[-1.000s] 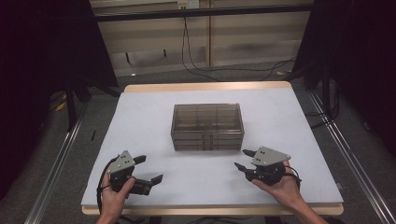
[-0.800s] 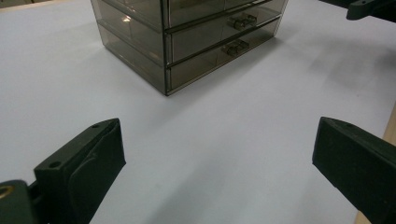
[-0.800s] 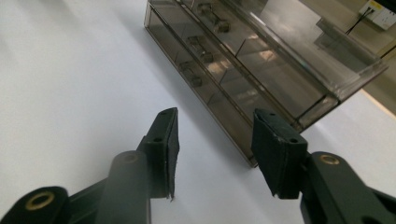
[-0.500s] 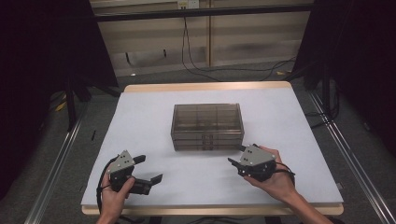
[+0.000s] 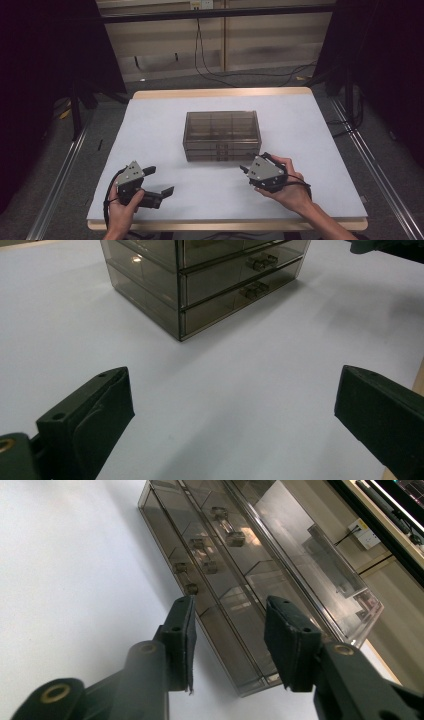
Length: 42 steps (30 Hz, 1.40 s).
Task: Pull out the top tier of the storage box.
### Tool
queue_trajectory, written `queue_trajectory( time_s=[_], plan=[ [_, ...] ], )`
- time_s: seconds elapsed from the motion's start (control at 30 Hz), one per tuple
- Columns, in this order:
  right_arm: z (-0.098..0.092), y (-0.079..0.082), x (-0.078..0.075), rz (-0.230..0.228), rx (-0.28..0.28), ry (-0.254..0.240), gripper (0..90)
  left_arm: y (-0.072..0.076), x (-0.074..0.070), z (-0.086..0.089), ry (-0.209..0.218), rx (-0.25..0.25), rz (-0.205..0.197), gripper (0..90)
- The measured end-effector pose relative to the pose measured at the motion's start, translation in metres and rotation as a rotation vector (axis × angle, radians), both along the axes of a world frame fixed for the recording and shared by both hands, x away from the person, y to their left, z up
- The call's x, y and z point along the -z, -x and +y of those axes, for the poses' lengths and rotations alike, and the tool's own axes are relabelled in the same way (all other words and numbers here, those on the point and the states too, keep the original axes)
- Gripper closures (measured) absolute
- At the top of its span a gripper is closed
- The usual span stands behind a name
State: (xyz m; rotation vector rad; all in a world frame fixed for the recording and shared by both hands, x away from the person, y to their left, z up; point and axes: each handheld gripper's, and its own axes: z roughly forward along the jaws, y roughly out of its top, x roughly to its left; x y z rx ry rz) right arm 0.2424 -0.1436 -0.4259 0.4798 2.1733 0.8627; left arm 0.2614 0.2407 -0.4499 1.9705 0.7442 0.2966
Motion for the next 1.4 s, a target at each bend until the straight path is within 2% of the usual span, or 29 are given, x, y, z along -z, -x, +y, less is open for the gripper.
queue_trajectory(
  time_s=[0.2, 0.3, 0.4, 0.47, 0.53, 0.7, 0.77, 0.87, 0.9, 1.0, 1.07, 1.13, 1.27, 1.3, 1.37, 1.4],
  plan=[
    [0.004, -0.002, 0.001, -0.023, -0.006, 0.03, 60.9, 0.0, 0.0, 0.0, 0.0, 0.0, -0.001, 2.1],
    [0.008, -0.003, 0.002, -0.041, -0.022, 0.072, 66.6, 0.0, 0.0, 0.0, -0.004, 0.001, -0.003, 2.1],
    [0.011, -0.003, 0.004, -0.052, -0.029, 0.1, 67.9, -0.001, 0.0, 0.0, -0.005, 0.006, -0.005, 2.1],
    [0.015, -0.003, 0.006, -0.067, -0.032, 0.115, 69.1, -0.001, 0.0, 0.0, -0.003, 0.009, -0.006, 2.2],
    [0.02, -0.003, 0.007, -0.105, -0.033, 0.147, 69.5, 0.0, 0.0, 0.0, -0.001, 0.004, 0.0, 2.1],
    [0.03, -0.004, 0.011, -0.151, -0.004, 0.216, 71.1, 0.0, 0.0, 0.0, 0.007, 0.001, 0.002, 2.2],
    [0.033, -0.004, 0.012, -0.161, -0.001, 0.226, 71.3, -0.001, -0.001, 0.0, -0.001, 0.007, -0.007, 2.1],
    [0.035, -0.005, 0.013, -0.174, 0.006, 0.241, 72.2, -0.001, 0.0, 0.0, 0.0, 0.0, 0.0, 2.5],
    [0.038, -0.006, 0.015, -0.2, 0.001, 0.266, 72.2, -0.001, 0.0, 0.0, 0.004, -0.001, 0.005, 2.7],
    [0.042, -0.007, 0.016, -0.239, 0.007, 0.286, 72.8, -0.001, 0.0, -0.001, 0.003, -0.002, 0.004, 2.7],
    [0.043, -0.007, 0.017, -0.238, 0.003, 0.289, 72.8, 0.0, 0.0, -0.001, 0.004, -0.003, 0.004, 2.7],
    [0.046, -0.009, 0.018, -0.255, -0.004, 0.319, 72.7, 0.0, 0.0, -0.001, 0.003, -0.004, 0.002, 2.7],
    [0.051, -0.009, 0.02, -0.274, -0.005, 0.335, 72.9, -0.001, 0.0, 0.0, -0.001, -0.003, 0.004, 2.7],
    [0.052, -0.008, 0.022, -0.292, -0.009, 0.361, 73.7, -0.001, 0.0, -0.001, -0.002, -0.004, 0.003, 2.7],
    [0.055, -0.008, 0.024, -0.301, -0.019, 0.382, 74.3, -0.001, 0.0, -0.001, -0.004, -0.004, 0.005, 3.0],
    [0.058, -0.008, 0.026, -0.324, -0.03, 0.412, 75.0, -0.001, 0.0, -0.001, -0.002, -0.006, 0.004, 3.0]
  ],
)
